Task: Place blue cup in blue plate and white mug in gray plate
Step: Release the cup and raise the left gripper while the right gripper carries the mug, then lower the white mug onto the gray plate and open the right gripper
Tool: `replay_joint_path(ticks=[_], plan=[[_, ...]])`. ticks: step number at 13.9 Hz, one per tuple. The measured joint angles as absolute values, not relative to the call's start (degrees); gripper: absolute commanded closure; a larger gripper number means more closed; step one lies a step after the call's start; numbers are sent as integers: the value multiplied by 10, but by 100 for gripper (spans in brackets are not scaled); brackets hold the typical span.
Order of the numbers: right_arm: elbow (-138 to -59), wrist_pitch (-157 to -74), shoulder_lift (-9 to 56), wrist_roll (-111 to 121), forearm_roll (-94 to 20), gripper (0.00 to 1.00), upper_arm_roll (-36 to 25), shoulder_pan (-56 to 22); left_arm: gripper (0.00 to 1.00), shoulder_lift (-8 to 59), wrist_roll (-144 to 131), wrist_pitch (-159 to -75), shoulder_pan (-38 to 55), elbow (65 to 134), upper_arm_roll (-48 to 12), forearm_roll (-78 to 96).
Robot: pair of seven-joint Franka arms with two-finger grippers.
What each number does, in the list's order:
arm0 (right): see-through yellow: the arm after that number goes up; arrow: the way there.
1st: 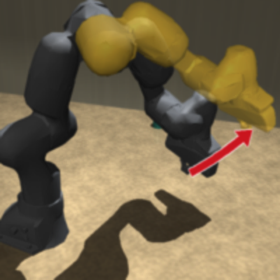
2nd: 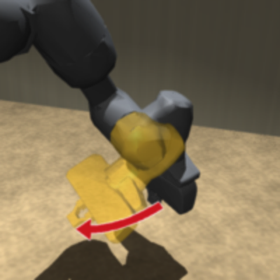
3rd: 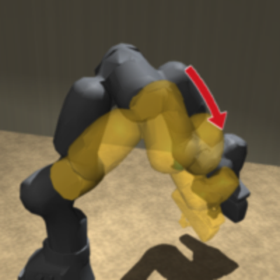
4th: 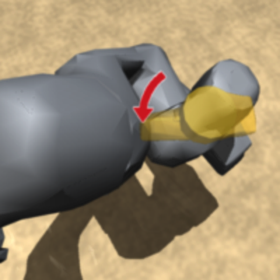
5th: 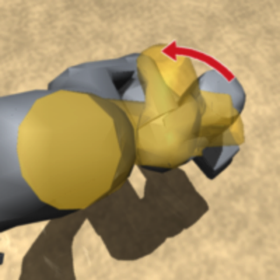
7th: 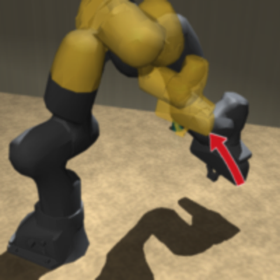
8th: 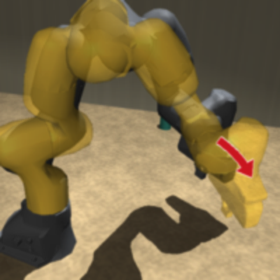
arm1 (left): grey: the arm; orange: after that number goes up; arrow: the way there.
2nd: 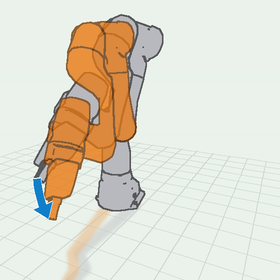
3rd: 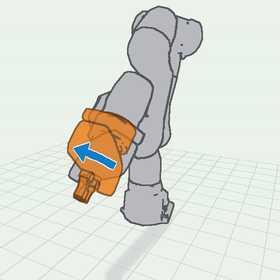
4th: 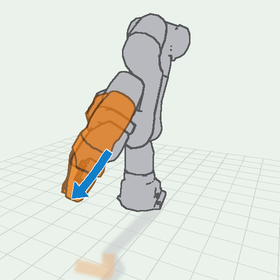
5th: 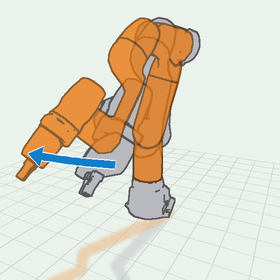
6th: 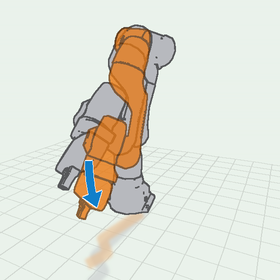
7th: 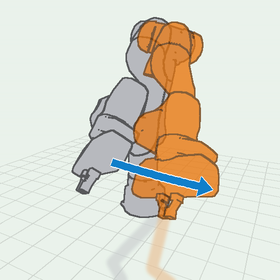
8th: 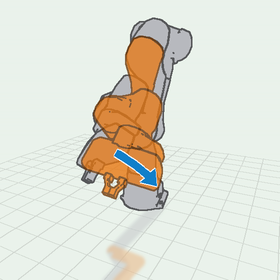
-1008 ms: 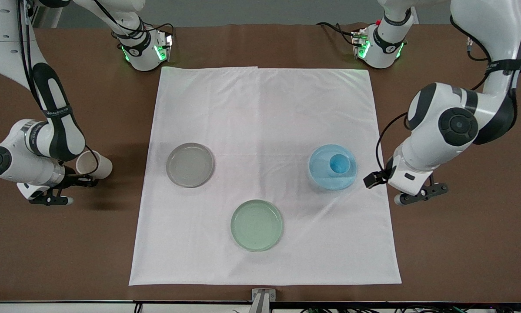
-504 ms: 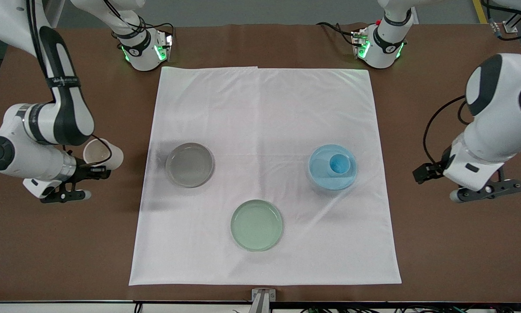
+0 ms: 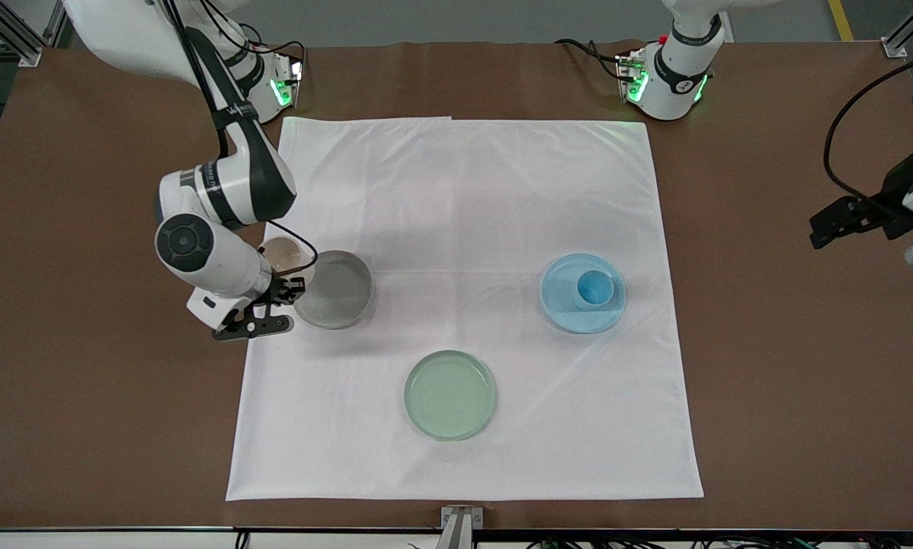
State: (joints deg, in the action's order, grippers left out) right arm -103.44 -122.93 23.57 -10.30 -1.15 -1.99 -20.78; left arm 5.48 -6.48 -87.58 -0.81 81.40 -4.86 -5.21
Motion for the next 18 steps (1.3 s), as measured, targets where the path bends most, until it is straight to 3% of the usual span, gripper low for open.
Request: replay_joint_path(ticks=[5,11,12,13,16,18], plan=[[-1035,-1305,292,-143,-12,99,-20,-235,0,-9,-34,-852,-7,881,-46,-47],[-1034,-1316,308,-143,-12,95,-22,-235,0,-64,-34,-877,-8,963,-45,-39],[-1034,-1316,309,-143,-12,85,-22,-237,0,-69,-34,-877,-8,971,-45,-38],[-1034,-1316,310,-143,-12,67,-22,-239,0,-76,-34,-877,-8,977,-46,-38],[-1034,-1315,311,-157,-12,1,-22,-245,0,-87,-34,-877,-7,984,-54,-28],[-1028,-1298,308,-163,-12,0,-22,-245,0,-90,-34,-878,-7,984,-59,-13]])
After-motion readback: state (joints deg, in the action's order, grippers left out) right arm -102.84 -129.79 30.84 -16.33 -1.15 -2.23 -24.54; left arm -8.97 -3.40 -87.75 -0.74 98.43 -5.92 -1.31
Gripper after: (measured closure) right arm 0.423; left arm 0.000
